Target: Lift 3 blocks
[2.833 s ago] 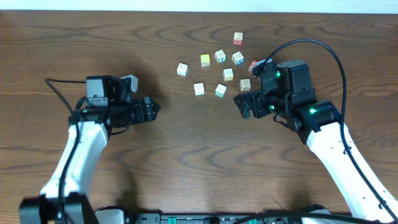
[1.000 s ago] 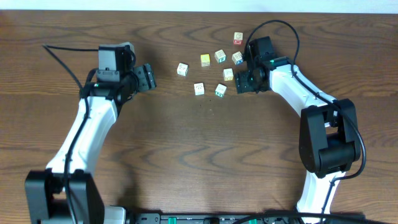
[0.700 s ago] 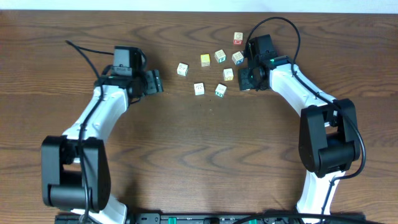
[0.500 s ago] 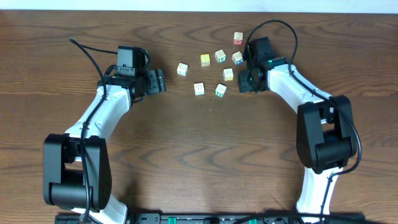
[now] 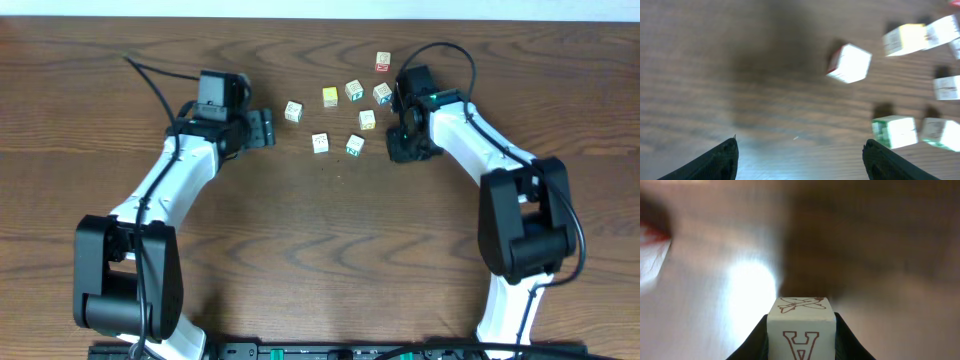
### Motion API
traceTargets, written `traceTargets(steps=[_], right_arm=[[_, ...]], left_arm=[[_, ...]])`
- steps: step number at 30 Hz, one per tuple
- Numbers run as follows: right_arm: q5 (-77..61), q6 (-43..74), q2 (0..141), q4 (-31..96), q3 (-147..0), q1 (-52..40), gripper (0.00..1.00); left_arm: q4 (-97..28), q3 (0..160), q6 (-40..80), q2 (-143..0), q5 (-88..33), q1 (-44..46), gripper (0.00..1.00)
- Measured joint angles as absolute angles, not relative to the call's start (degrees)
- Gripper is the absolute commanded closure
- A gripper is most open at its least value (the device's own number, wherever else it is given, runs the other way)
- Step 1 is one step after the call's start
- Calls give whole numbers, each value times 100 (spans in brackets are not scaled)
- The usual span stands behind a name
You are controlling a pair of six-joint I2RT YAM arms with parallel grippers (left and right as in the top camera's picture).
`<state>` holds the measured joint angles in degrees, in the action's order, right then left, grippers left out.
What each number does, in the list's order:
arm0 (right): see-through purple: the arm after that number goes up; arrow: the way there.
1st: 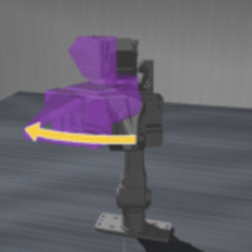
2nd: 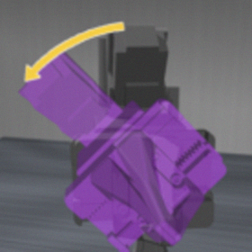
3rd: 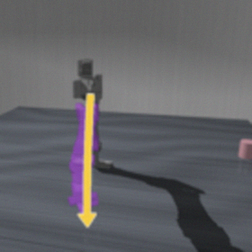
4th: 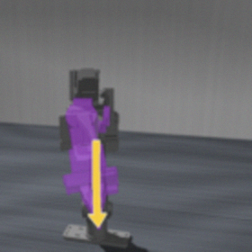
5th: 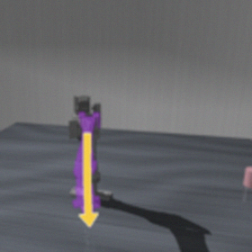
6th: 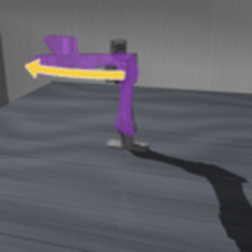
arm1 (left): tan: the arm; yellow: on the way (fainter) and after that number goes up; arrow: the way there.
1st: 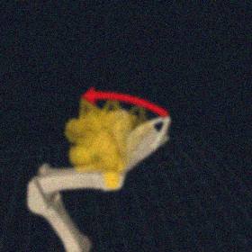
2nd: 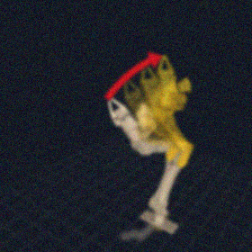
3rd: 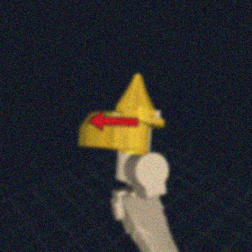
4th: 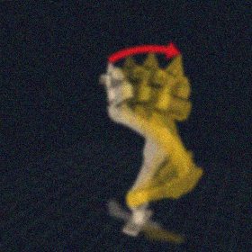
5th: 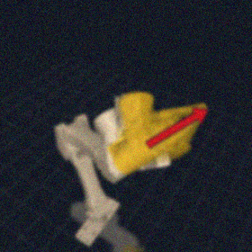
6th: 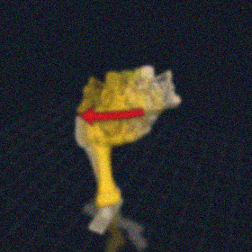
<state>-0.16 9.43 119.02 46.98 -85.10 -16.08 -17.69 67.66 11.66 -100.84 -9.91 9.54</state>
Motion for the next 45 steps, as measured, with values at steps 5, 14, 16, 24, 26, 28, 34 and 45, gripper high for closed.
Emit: traceTargets(steps=[5,14,16,24,26,28,34,45], right_arm=[[-27,1310,10938,5273,-8178,-1931,99],[-82,2377,9883,3699,-5706,-3385,99],[-60,2589,9867,3463,-5299,-3625,99],[8,3085,9671,3192,-5039,-3879,73],[3,3129,9671,3190,-5035,-3879,53],[-10,3153,9673,3201,-5004,-3896,47],[-27,3210,9655,3183,-5004,-3909,23],[-12,3205,9647,3127,-5004,-3909,14]], left_arm=[[-1634,6982,1144,-10084,-810,1295,20],[-1074,7013,1046,-10289,-556,1435,20],[-891,7017,1046,-10475,-554,1435,20],[-469,7094,1046,-11443,-558,1435,21],[-388,7179,1046,-11622,-561,1437,21],[-261,7231,1046,-11745,-561,1435,21],[196,7269,1028,-11889,-633,1437,28],[121,7271,1050,-11889,-1135,1483,27]])
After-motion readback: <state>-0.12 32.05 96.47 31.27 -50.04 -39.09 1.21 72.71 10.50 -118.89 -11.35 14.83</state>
